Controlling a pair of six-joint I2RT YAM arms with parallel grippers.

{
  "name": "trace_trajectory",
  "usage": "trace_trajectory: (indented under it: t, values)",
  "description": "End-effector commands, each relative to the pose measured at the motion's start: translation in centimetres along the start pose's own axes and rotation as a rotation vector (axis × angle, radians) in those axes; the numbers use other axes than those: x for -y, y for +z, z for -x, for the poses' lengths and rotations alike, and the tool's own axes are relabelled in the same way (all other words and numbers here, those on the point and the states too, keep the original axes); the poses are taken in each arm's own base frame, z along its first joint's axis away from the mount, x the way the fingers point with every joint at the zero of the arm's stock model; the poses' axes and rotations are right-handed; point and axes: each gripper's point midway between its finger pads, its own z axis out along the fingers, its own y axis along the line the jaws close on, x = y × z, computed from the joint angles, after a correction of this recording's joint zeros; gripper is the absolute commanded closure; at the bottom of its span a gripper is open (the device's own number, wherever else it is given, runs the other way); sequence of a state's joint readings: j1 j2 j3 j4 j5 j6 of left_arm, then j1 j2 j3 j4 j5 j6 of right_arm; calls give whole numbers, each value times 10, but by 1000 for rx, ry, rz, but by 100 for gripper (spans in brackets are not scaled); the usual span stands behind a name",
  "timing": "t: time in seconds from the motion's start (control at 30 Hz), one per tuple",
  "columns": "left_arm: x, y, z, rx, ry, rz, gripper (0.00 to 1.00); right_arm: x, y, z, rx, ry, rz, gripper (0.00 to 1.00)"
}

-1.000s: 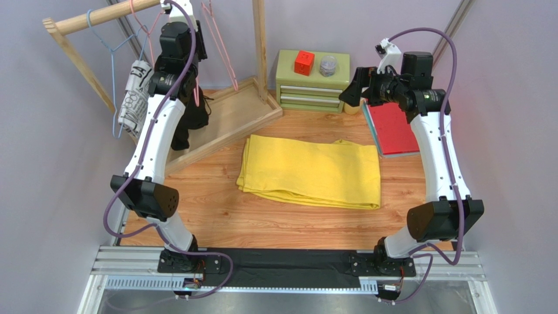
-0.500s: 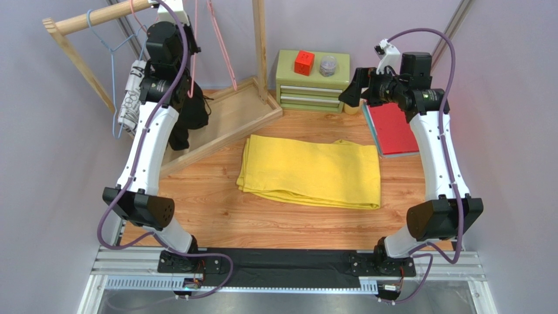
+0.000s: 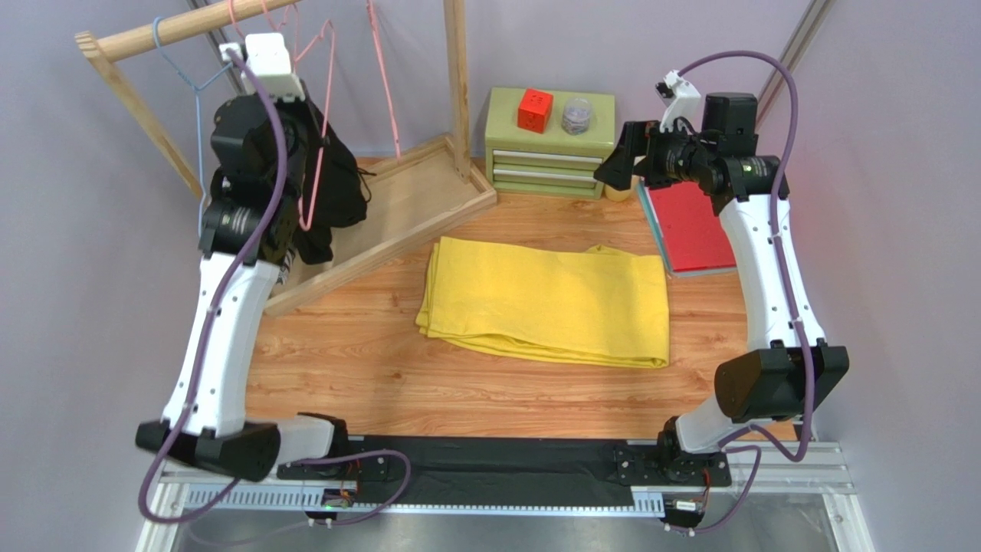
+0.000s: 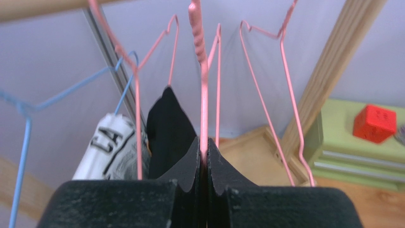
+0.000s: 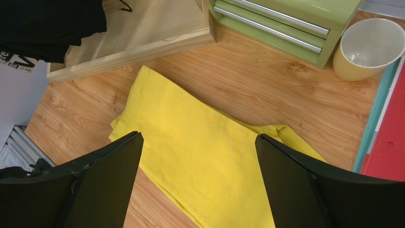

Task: Place the trousers on the hanger
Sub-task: Grab a hanger with the left arm, then pass the hanger from the left arm to the right

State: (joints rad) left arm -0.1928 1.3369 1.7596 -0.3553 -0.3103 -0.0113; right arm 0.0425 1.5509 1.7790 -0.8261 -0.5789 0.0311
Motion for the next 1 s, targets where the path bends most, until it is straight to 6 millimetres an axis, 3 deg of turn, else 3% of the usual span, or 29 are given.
trace_trajectory:
  t: [0.0,0.03,0.1,0.13,0.17,0.37,0.4,0.5,0.53,0.63,0.67,0.7,0.77,0.8,0.83,0.87,0.97]
  values:
    - [-6,-66,-16,-68,-76,-62,100,-4,-5,-8,-17,-41,27,3]
    - [-4,-74,-37,-123,-75,-80,100,-7,-5,-11,-24,-46,45,4]
    - [-1,-107,-46,-147,-98,-142,100,-10,-5,-15,-35,-56,68,4]
    - [1,-114,-65,-190,-96,-161,100,-13,-6,-17,-38,-70,88,4]
    - [4,-125,-71,-207,-98,-189,100,-14,-4,-21,-47,-75,101,3]
    - [17,-214,-149,-438,-21,-417,100,-21,-7,-33,-62,-190,144,0]
    - [31,-237,-148,-413,4,-562,100,-25,-6,-38,-70,-202,158,0]
    - [56,-279,-169,-430,23,-811,100,-43,-6,-42,-54,-253,209,0]
    - [62,-284,-184,-467,10,-850,100,-50,-6,-48,-46,-265,237,0]
    - [85,-296,-188,-463,-50,-1013,100,-81,-4,-64,-29,-348,319,0]
    - [92,-285,-181,-433,-69,-1023,100,-89,-2,-70,-26,-380,334,0]
    - [97,-279,-184,-459,-126,-1014,100,-110,0,-70,11,-462,376,0]
    - [107,-259,-177,-430,-164,-1007,100,-125,-1,-85,48,-539,378,0]
    - [115,-256,-178,-437,-168,-1020,100,-151,-11,-78,136,-628,422,0]
    - [121,-252,-177,-437,-172,-1025,100,-153,-6,-94,126,-652,427,0]
    - [130,-242,-177,-437,-176,-1030,100,-174,-7,-97,165,-710,469,1]
    - [157,-238,-172,-429,-182,-1072,100,-188,1,-110,204,-832,441,8]
